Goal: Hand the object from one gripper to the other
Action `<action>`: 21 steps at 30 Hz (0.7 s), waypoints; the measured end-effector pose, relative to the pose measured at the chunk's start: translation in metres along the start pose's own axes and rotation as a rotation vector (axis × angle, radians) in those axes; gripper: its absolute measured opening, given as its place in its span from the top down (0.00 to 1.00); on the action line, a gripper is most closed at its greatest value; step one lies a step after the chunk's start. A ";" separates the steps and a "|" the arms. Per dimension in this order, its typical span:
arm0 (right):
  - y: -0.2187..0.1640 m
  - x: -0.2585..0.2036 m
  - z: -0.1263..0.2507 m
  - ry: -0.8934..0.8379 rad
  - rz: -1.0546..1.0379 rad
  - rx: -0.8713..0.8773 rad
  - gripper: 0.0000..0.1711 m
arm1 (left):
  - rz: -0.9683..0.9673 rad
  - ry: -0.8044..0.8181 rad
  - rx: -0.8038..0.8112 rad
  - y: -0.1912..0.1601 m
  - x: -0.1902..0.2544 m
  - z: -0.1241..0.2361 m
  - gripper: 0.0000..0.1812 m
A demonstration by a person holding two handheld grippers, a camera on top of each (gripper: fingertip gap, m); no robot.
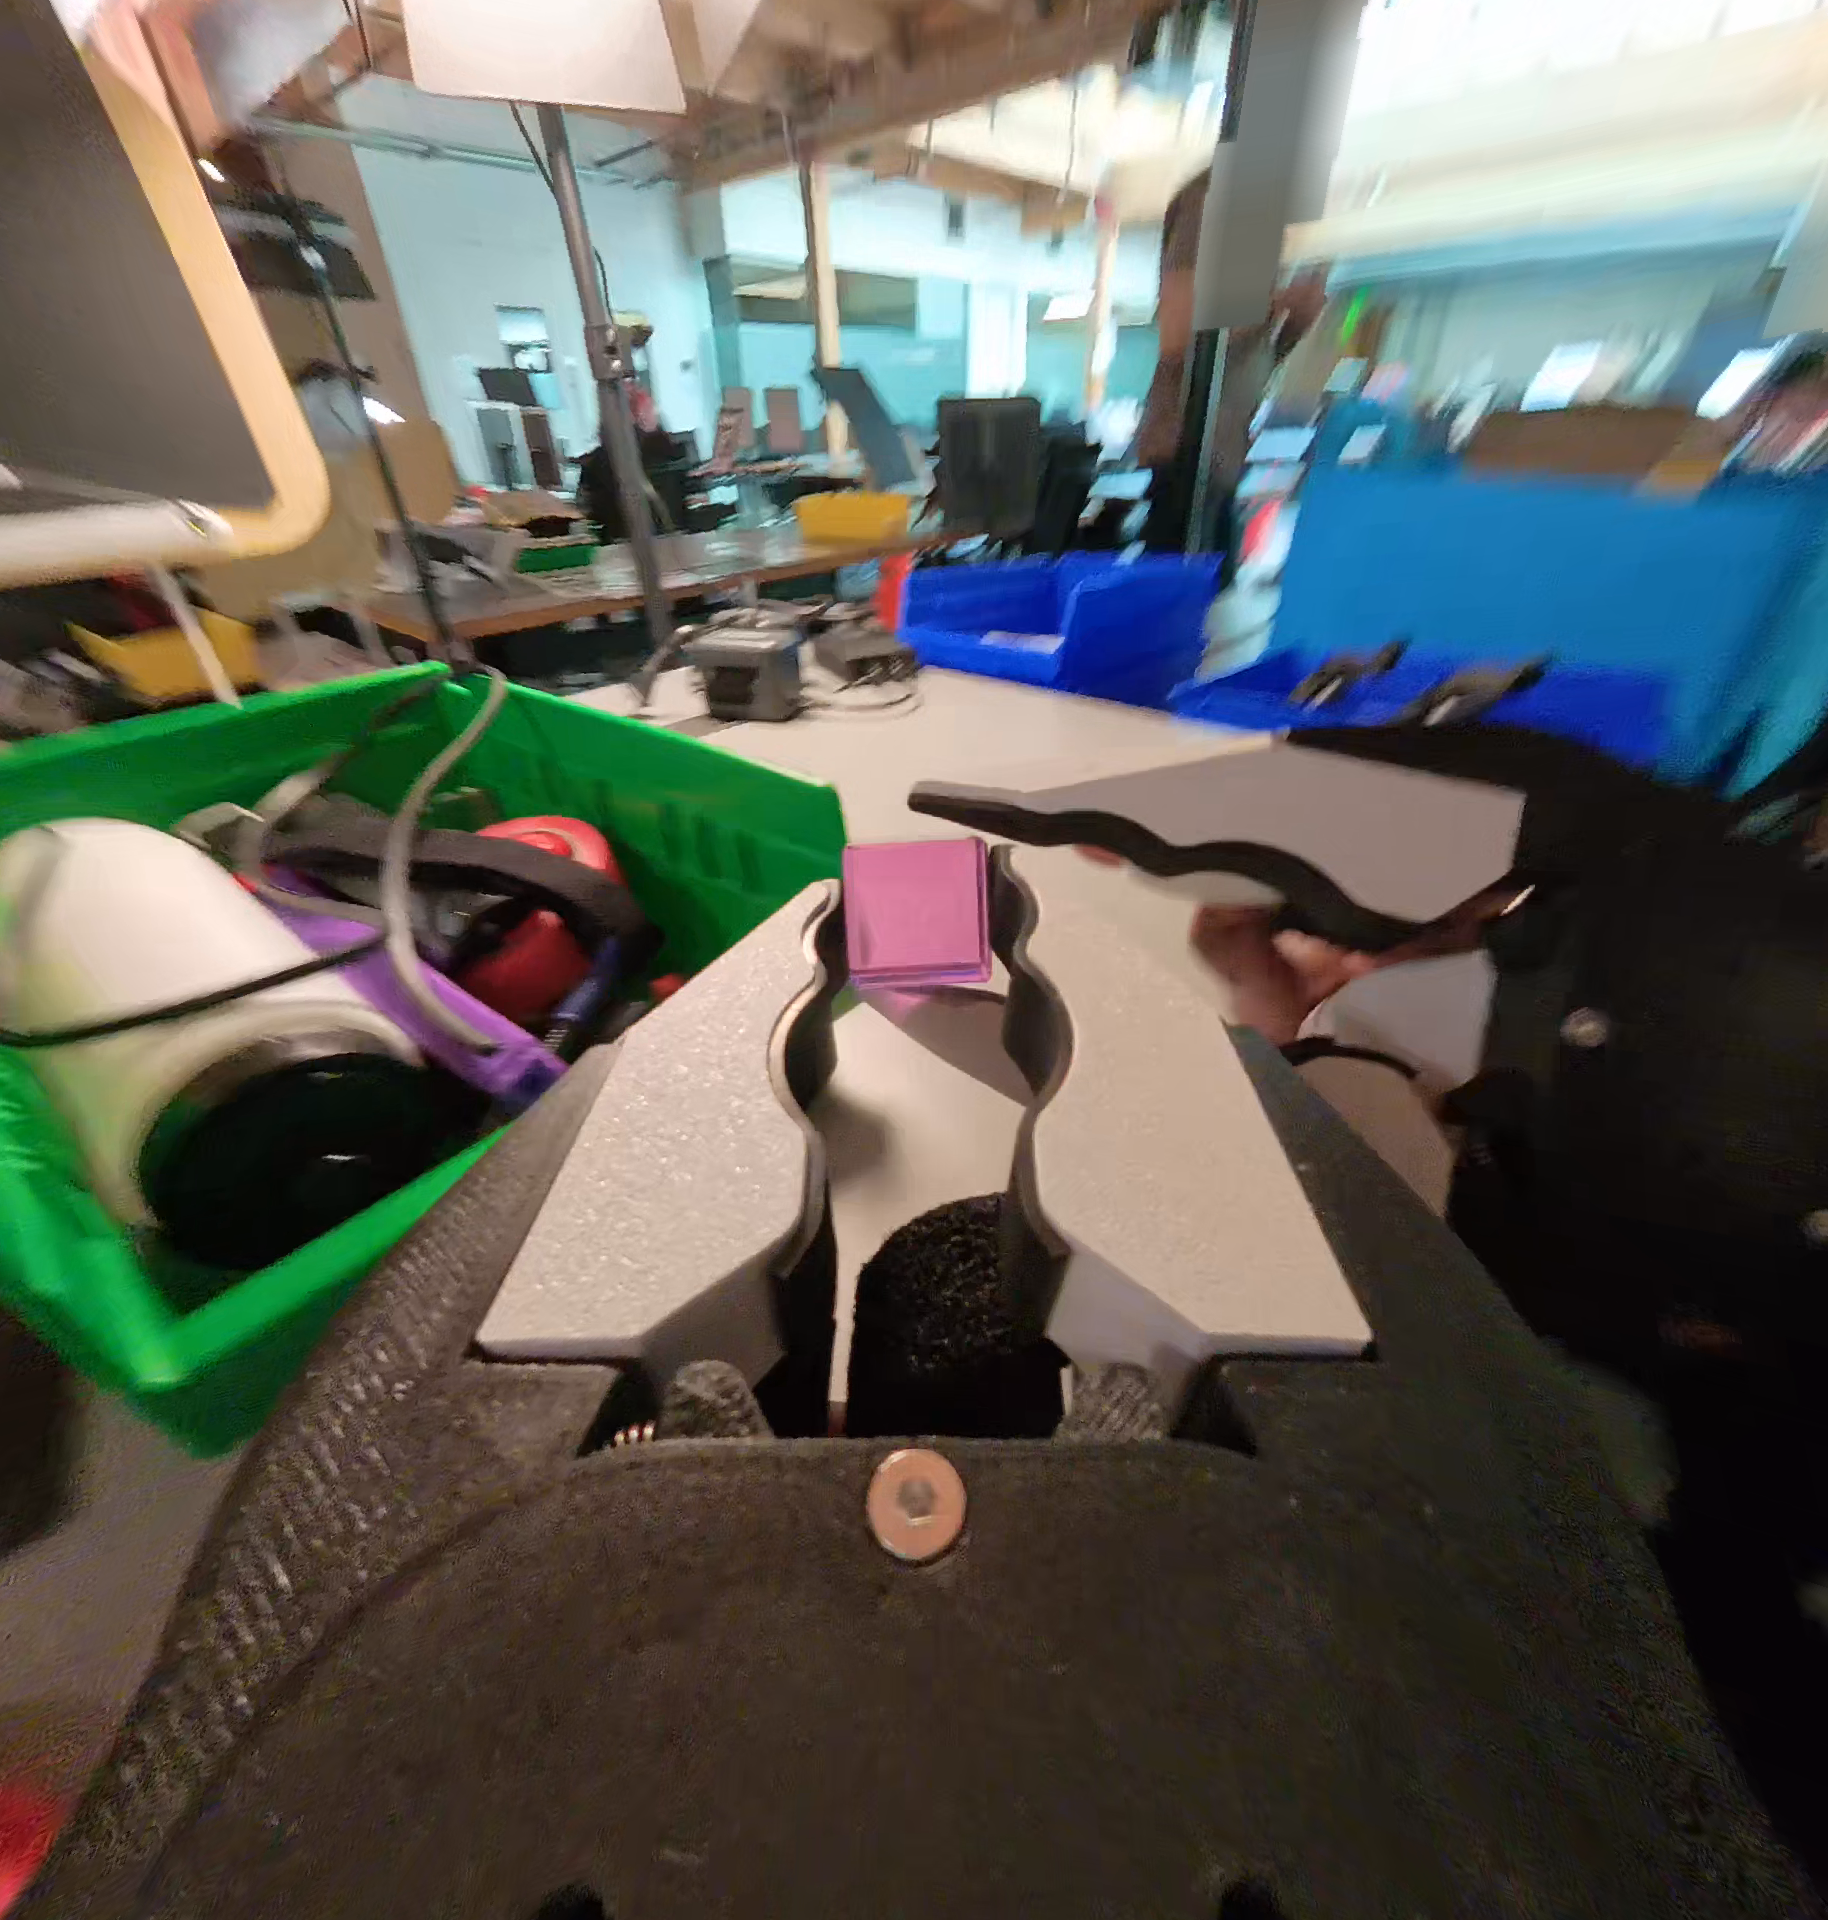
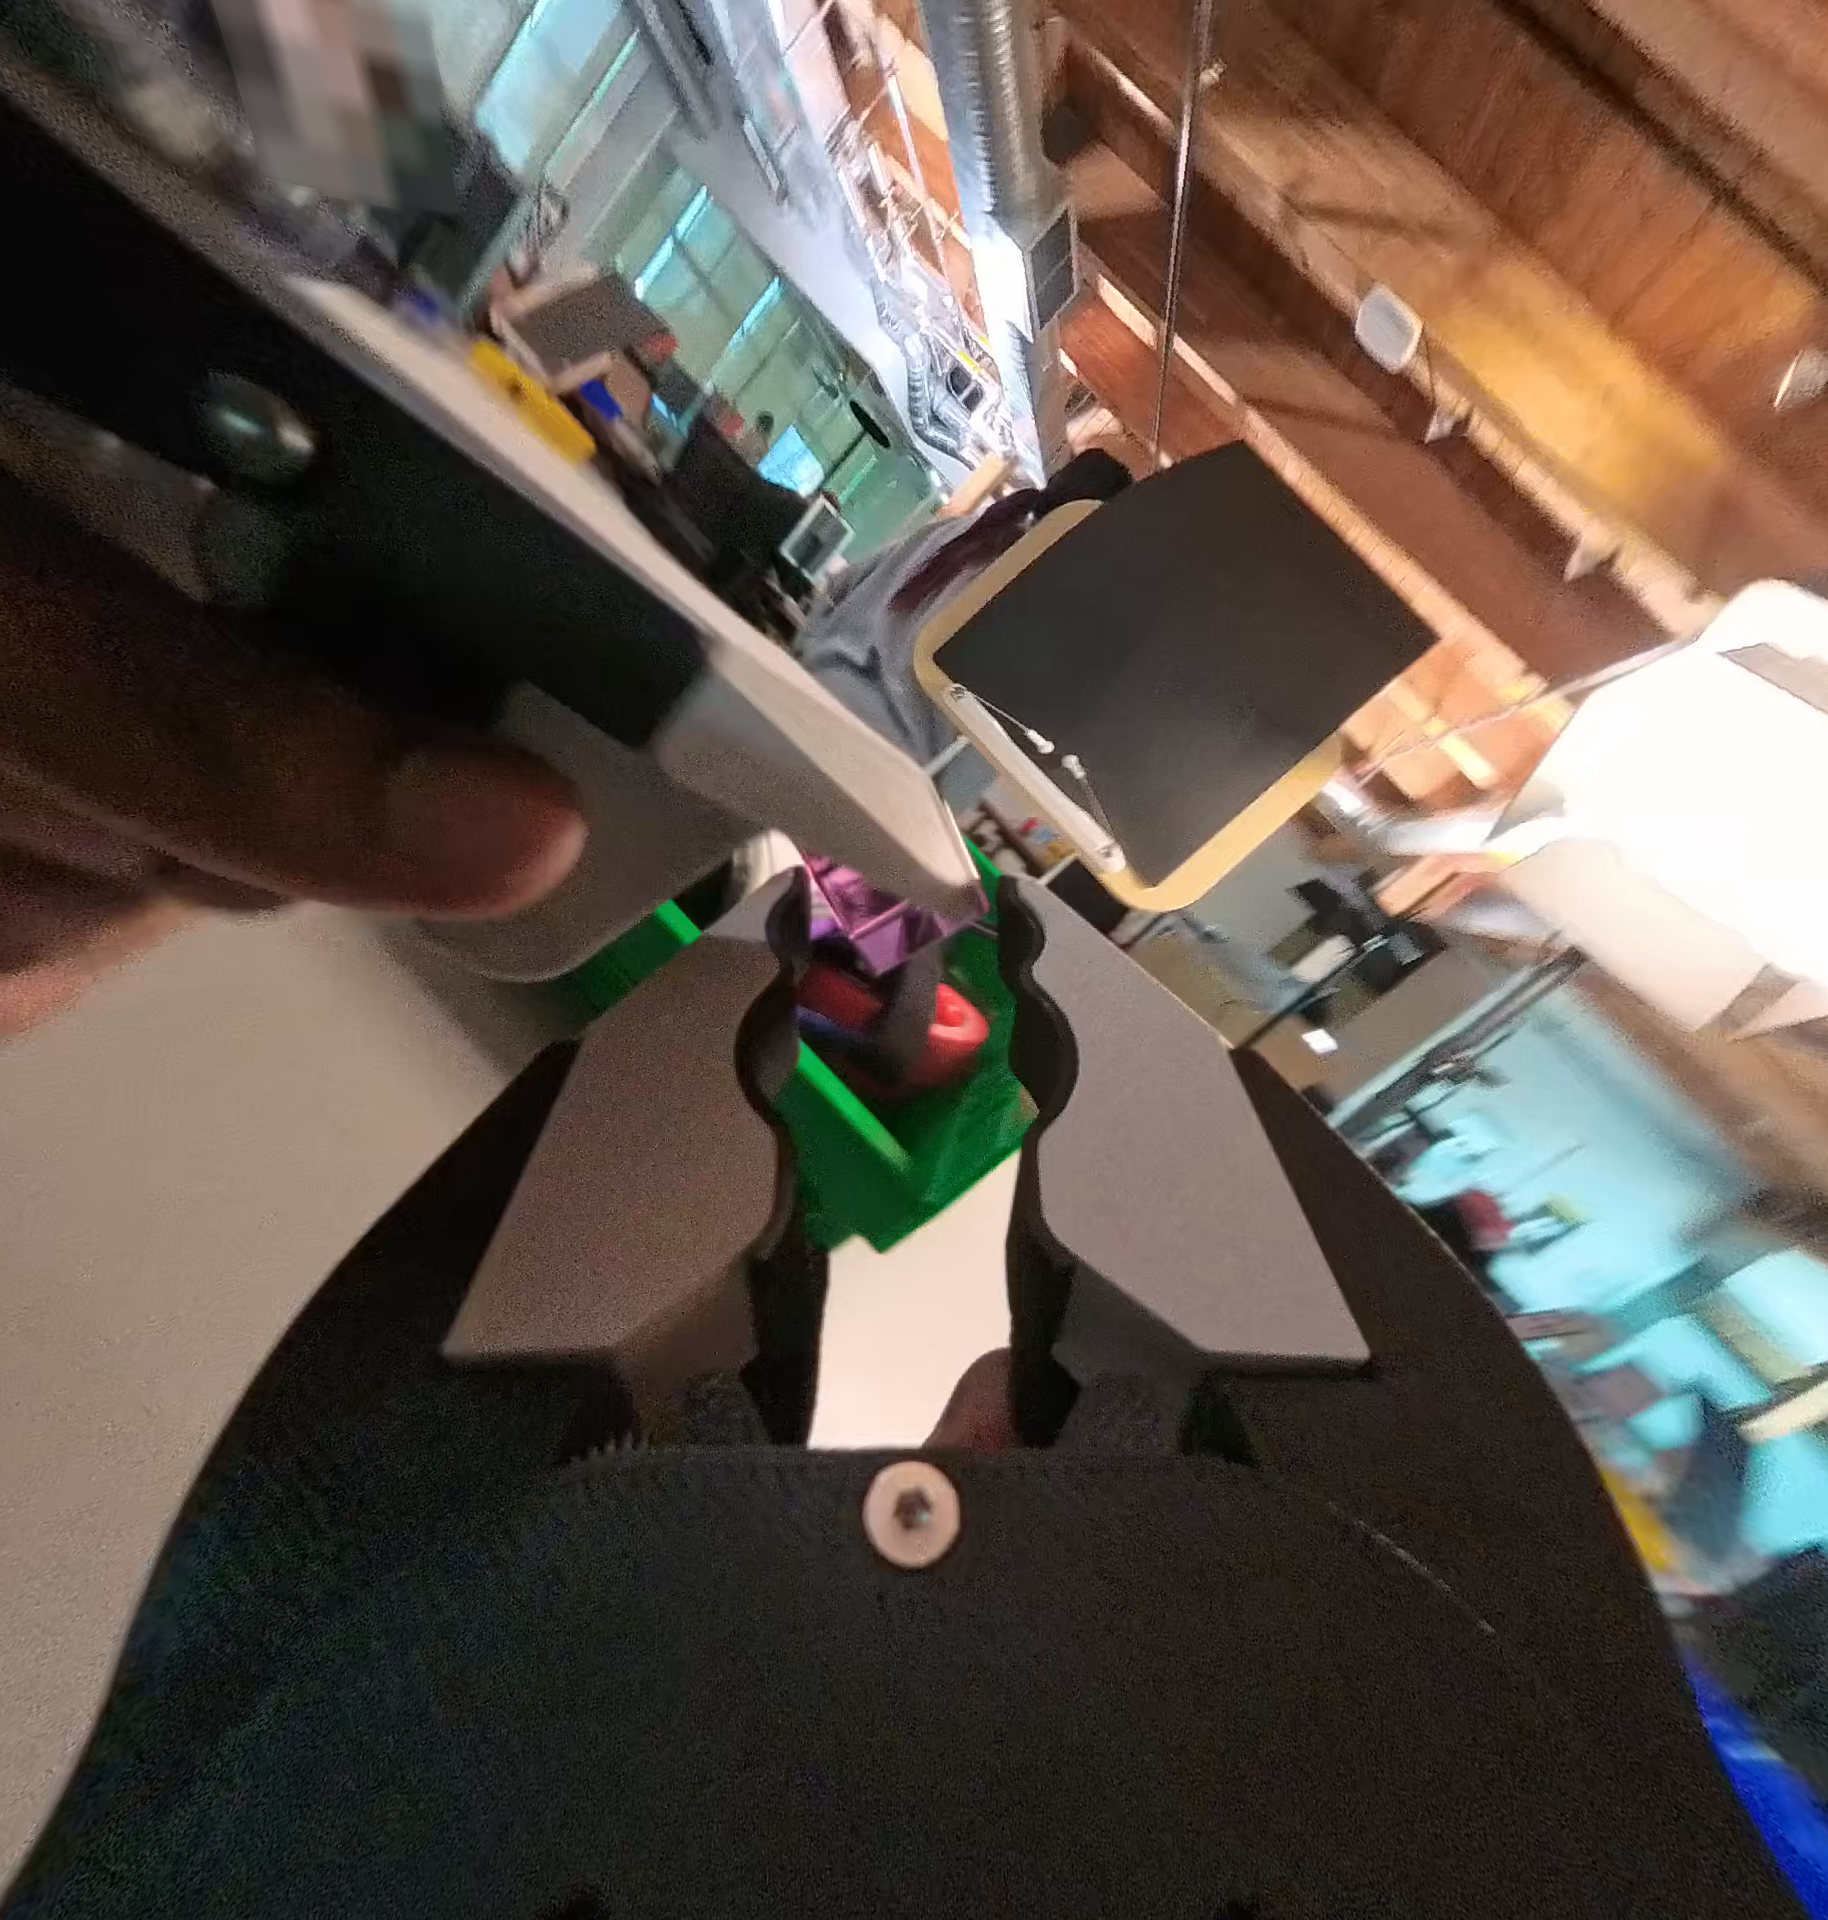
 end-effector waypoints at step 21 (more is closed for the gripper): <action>-0.003 0.012 0.006 0.067 -0.210 0.158 0.80 | 0.811 -0.424 0.030 -0.007 -0.010 -0.006 0.85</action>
Point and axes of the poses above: each gripper's, where its closed fingertips meet, z back along the fingers, y out of its top, x = y × z across the jaws, the point moved 8 cm from there along z, back along the fingers, and after that the axes turned 15 degrees about z, right-handed, at the moved point
